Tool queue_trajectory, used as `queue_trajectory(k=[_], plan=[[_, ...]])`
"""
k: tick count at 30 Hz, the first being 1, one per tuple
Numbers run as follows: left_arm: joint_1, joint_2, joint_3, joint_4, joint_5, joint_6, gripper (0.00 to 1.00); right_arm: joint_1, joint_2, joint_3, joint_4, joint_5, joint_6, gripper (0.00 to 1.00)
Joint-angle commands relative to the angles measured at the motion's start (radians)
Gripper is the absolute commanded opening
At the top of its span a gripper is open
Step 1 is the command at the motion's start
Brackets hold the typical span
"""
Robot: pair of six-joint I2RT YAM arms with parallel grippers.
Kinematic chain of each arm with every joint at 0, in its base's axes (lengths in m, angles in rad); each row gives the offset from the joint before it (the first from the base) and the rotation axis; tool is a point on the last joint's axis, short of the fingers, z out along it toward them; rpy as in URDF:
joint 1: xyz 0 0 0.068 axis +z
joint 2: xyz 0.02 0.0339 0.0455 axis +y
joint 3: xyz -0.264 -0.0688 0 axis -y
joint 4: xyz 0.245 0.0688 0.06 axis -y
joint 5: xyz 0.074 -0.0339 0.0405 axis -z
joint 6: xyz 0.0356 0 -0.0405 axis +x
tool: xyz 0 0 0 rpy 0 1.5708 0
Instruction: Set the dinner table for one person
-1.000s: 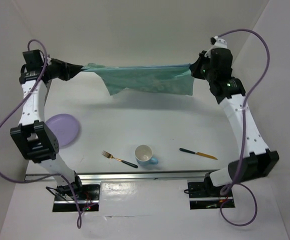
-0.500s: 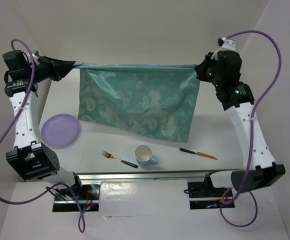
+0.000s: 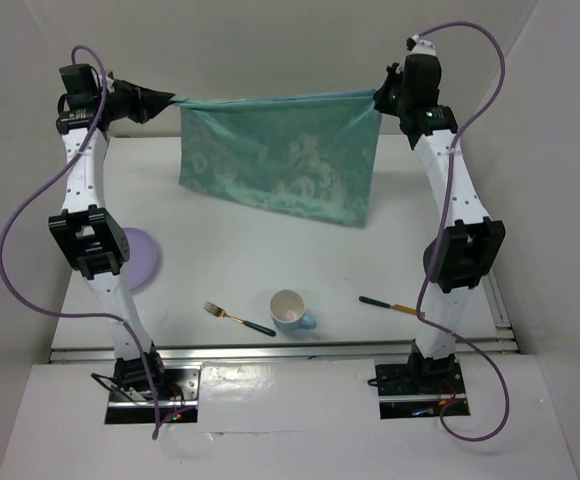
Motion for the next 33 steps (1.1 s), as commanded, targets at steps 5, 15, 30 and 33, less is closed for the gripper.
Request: queue_trajectory(k=[5, 15, 30, 33], plan=[[0.035, -0.038, -0.008, 0.186, 0.053, -0.047, 0.00, -0.027, 0.014, 0.146, 0.106, 0.035, -0.009, 0.00], [0.062, -0.320, -0.577, 0.055, 0.064, 0.234, 0.00, -0.027, -0.257, -0.435, 0.190, 0.006, -0.009, 0.00], [0.150, -0.518, -1.069, -0.312, -0.093, 0.636, 0.97, -0.027, -0.740, -1.133, 0.100, -0.080, 0.105, 1.00], [0.141, -0.527, -0.970, -0.335, -0.145, 0.636, 0.98, -0.027, -0.751, -1.069, 0.065, -0.054, 0.077, 1.00]])
